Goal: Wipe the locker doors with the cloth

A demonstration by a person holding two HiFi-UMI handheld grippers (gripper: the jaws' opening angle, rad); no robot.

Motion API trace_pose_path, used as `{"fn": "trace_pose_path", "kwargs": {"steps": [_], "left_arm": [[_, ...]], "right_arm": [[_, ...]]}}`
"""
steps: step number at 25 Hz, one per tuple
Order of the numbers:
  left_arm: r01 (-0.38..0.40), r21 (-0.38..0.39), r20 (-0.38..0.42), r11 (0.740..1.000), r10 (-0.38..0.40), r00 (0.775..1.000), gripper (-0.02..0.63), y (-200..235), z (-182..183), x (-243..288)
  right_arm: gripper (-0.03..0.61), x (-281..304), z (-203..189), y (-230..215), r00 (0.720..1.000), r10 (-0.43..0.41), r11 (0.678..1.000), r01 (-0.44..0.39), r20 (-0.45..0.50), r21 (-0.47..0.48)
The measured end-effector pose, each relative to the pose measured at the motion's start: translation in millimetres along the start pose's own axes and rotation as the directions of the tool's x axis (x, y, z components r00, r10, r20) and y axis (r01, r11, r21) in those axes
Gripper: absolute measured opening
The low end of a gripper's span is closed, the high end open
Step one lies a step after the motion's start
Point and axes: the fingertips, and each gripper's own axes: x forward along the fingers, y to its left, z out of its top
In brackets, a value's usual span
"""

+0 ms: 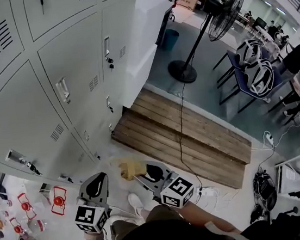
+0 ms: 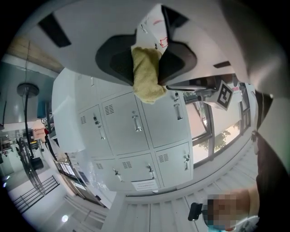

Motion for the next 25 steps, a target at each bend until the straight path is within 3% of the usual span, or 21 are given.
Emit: {"fn": "trace_pose_path", "kwargs": {"steps": [10, 25], "left_arm": [[0.011, 0.025, 0.02, 1.0, -0.011, 1.0, 0.009, -17, 22, -4], [0.028, 0.056, 0.019, 0.998, -0.029, 0.999, 0.009, -41, 23, 2]], "right_arm": [[0.143, -29, 8, -4, 1.0, -0.025, 1.0, 0.025, 0.007, -0.014], [0.142, -49, 11, -12, 0.999, -0.036, 0.999, 0.036, 0.022, -0.005]]}}
